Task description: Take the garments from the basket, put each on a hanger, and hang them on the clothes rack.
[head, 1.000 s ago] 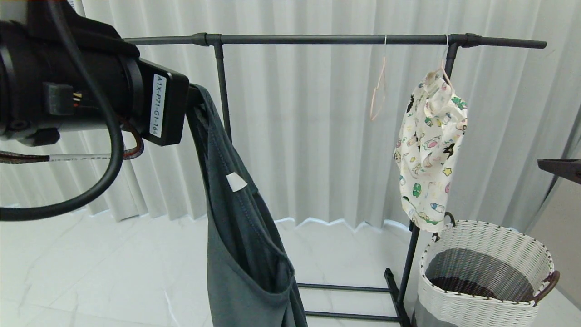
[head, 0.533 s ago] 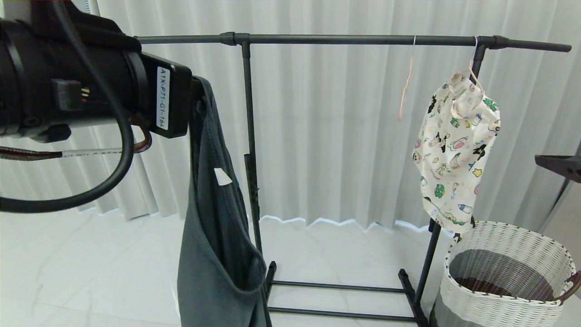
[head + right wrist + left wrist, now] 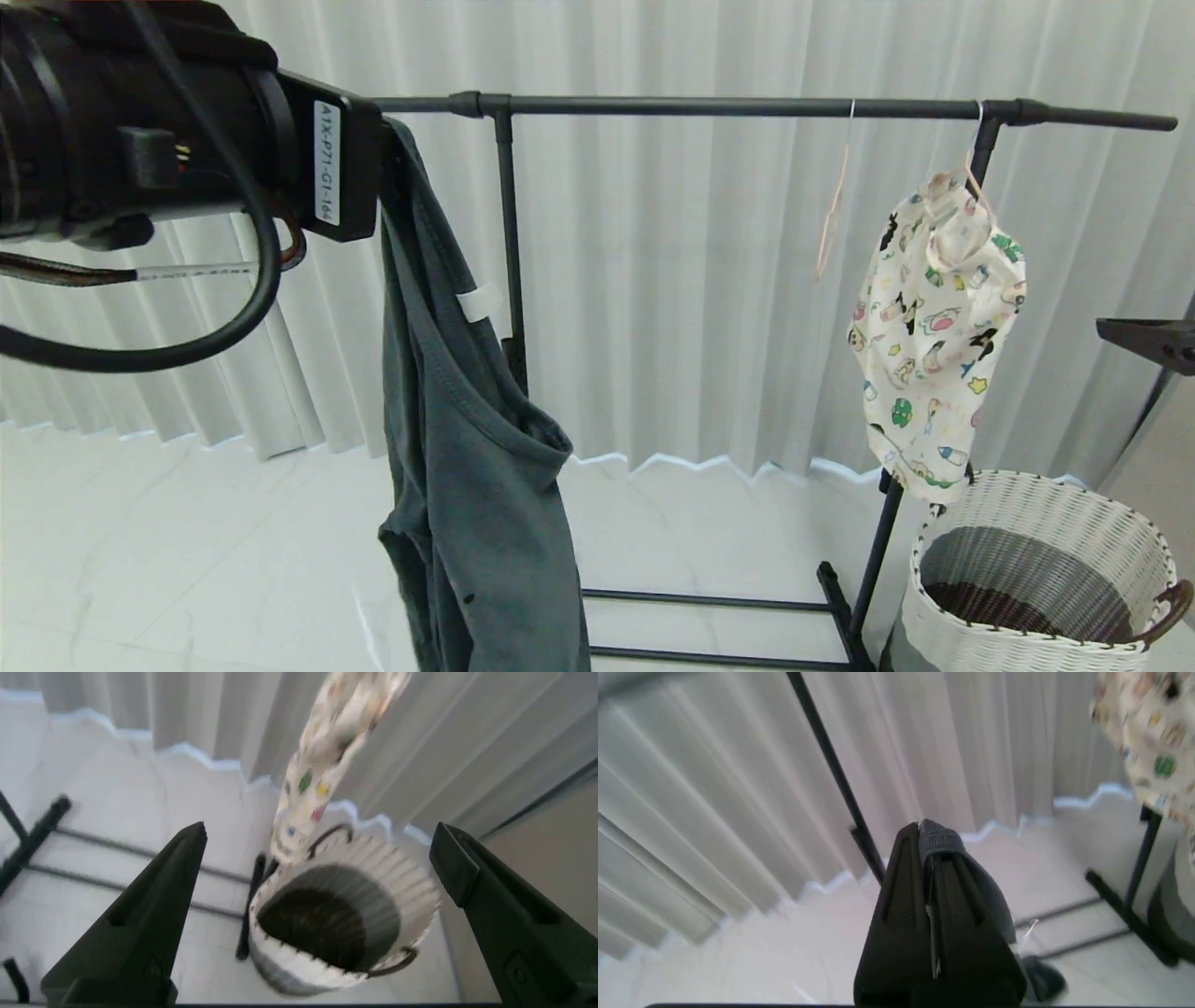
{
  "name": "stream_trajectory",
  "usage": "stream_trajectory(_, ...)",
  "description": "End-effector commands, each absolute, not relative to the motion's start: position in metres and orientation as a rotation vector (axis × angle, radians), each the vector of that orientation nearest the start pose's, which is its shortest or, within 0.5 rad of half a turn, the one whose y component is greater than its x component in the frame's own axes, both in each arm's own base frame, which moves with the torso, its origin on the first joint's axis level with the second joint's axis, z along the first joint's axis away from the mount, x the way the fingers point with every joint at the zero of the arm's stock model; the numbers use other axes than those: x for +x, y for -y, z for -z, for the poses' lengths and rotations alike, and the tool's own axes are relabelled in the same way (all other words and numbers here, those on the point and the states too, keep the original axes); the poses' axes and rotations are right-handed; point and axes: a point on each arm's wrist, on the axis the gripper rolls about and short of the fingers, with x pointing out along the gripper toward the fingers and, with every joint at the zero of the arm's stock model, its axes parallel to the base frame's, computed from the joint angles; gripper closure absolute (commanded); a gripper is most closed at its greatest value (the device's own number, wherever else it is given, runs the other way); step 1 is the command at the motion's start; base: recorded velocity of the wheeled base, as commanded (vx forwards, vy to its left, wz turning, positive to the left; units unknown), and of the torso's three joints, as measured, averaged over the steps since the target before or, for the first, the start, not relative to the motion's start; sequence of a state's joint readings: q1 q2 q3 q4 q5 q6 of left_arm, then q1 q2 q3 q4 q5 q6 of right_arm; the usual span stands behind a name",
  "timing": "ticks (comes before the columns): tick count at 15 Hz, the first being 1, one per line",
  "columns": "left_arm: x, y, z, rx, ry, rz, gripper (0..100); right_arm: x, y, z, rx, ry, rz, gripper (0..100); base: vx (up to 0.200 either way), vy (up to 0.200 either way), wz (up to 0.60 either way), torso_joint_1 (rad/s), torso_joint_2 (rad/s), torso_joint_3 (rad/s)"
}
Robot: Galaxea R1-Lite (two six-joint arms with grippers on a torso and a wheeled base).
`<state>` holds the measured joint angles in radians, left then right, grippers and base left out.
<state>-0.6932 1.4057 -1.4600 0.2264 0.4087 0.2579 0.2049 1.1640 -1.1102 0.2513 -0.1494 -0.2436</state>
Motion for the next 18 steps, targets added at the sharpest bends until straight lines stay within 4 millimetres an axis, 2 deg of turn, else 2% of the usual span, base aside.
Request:
stream_trajectory(1, 0.1763, 0.1318, -0.3637, 0.351, -0.111, 0.291, 100, 0.1544, -0.0285, -0.3105, -0.296, -0.294, -0.090, 0, 0.000, 0.000, 0.00, 0.203, -0.60, -0.232)
stream_trajectory(6, 0.1768, 0.1318, -0.3672, 0.335, -0.083, 0.286, 100, 0.1538, -0.0286, -0.3107, -0.295, -0.293, -0.091, 0, 0.000, 0.000, 0.00, 0.140, -0.49, -0.242)
stream_trajectory(10, 0.1774, 0.1323, -0.3684, 0.330, -0.063, 0.283, 100, 0.1542, -0.0287, -0.3114, -0.293, -0.284, -0.090, 0, 0.000, 0.000, 0.00, 0.350, -0.48, -0.251)
stream_trajectory(17, 0.1775, 0.1323, -0.3680, 0.333, -0.064, 0.282, 100, 0.1569, -0.0292, -0.3084, -0.290, -0.266, -0.086, 0, 0.000, 0.000, 0.00, 0.246, -0.49, -0.242)
stream_trajectory(18, 0.1776, 0.1323, -0.3676, 0.334, -0.065, 0.281, 100, 0.1578, -0.0294, -0.3071, -0.287, -0.249, -0.084, 0, 0.200, 0.000, 0.00, 0.095, -0.20, -0.095)
